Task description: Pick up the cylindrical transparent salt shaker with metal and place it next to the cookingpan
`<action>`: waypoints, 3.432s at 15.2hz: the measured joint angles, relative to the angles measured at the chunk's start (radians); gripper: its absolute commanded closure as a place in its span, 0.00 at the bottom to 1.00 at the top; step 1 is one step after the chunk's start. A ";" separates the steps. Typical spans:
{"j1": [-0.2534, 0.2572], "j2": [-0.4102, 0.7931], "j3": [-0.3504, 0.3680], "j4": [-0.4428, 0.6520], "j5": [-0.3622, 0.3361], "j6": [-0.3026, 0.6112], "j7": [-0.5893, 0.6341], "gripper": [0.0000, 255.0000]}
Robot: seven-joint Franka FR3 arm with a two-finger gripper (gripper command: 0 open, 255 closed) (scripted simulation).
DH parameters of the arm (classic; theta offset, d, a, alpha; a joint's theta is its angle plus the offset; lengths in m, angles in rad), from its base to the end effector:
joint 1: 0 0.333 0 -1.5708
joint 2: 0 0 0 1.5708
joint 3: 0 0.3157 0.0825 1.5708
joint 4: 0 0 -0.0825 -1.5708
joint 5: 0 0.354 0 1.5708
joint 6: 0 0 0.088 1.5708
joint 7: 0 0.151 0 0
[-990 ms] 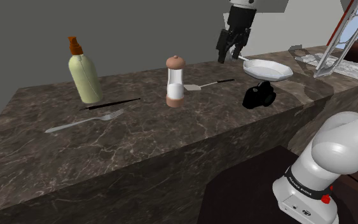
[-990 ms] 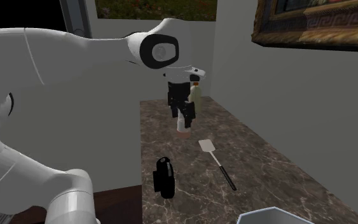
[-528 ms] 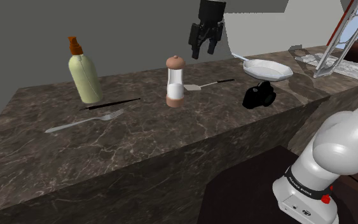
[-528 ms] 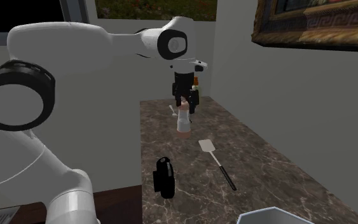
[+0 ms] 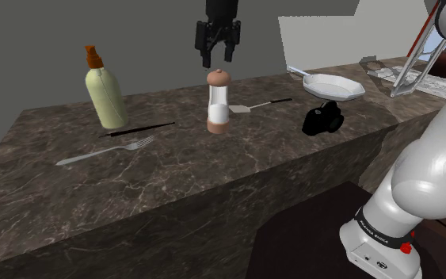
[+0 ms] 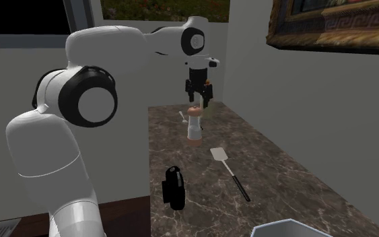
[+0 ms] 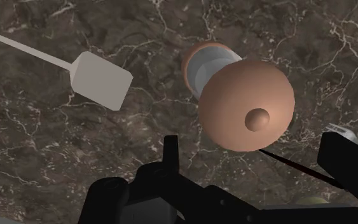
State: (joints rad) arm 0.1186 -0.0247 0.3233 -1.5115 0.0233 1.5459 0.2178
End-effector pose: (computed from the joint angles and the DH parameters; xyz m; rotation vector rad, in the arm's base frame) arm 0.4655 0.2266 0.6164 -3.0876 -0.3496 -0.0772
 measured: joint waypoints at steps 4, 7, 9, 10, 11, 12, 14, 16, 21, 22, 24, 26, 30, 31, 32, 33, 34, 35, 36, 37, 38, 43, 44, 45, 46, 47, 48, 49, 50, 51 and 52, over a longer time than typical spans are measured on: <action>0.006 0.010 0.007 -0.024 -0.002 0.032 0.006 0.00; 0.005 0.004 0.006 -0.076 0.000 0.078 0.002 0.00; 0.006 -0.001 0.006 -0.094 0.001 0.092 0.003 0.00; 0.006 -0.001 0.006 -0.096 0.001 0.094 0.003 0.00; 0.006 -0.001 0.006 -0.097 0.001 0.096 0.004 0.00; 0.006 -0.001 0.006 -0.098 0.001 0.096 0.004 0.00; 0.006 -0.001 0.006 -0.098 0.001 0.097 0.004 0.00; 0.006 -0.002 0.006 -0.098 0.001 0.097 0.004 1.00; 0.006 -0.001 0.006 -0.098 0.001 0.097 0.004 1.00; 0.006 -0.001 0.007 -0.097 0.001 0.096 0.004 1.00; 0.006 -0.001 0.007 -0.097 0.001 0.096 0.004 1.00; 0.006 0.001 0.006 -0.090 0.000 0.090 0.004 1.00; 0.008 0.018 0.009 -0.023 -0.005 0.039 0.009 1.00; 0.009 0.024 0.009 -0.001 -0.007 0.024 0.011 1.00; 0.010 0.027 0.010 0.016 -0.009 0.010 0.013 1.00; 0.010 0.034 0.011 0.038 -0.011 -0.007 0.014 1.00; 0.011 0.037 0.012 0.056 -0.012 -0.021 0.016 1.00; 0.013 0.047 0.013 0.080 -0.016 -0.036 0.019 1.00; 0.014 0.055 0.015 0.103 -0.018 -0.051 0.021 1.00; 0.015 0.062 0.015 0.125 -0.021 -0.066 0.021 1.00; 0.015 0.067 0.015 0.148 -0.022 -0.085 0.022 1.00; 0.027 0.117 0.023 0.282 -0.041 -0.172 0.035 1.00; 0.029 0.125 0.024 0.308 -0.044 -0.190 0.037 1.00; 0.032 0.141 0.026 0.345 -0.050 -0.212 0.039 1.00; 0.037 0.155 0.028 0.379 -0.056 -0.233 0.044 1.00; 0.039 0.161 0.029 0.396 -0.058 -0.245 0.045 1.00; 0.029 0.156 0.023 0.400 -0.055 -0.253 0.031 1.00; 0.014 0.147 0.013 0.388 -0.049 -0.250 0.009 1.00; 0.001 0.137 0.005 0.372 -0.044 -0.243 -0.010 1.00; -0.012 0.131 -0.005 0.364 -0.040 -0.241 -0.031 1.00; -0.030 0.121 -0.017 0.351 -0.034 -0.237 -0.058 1.00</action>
State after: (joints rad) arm 0.0890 0.0966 0.3062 -1.1607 -0.0103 1.3085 0.1597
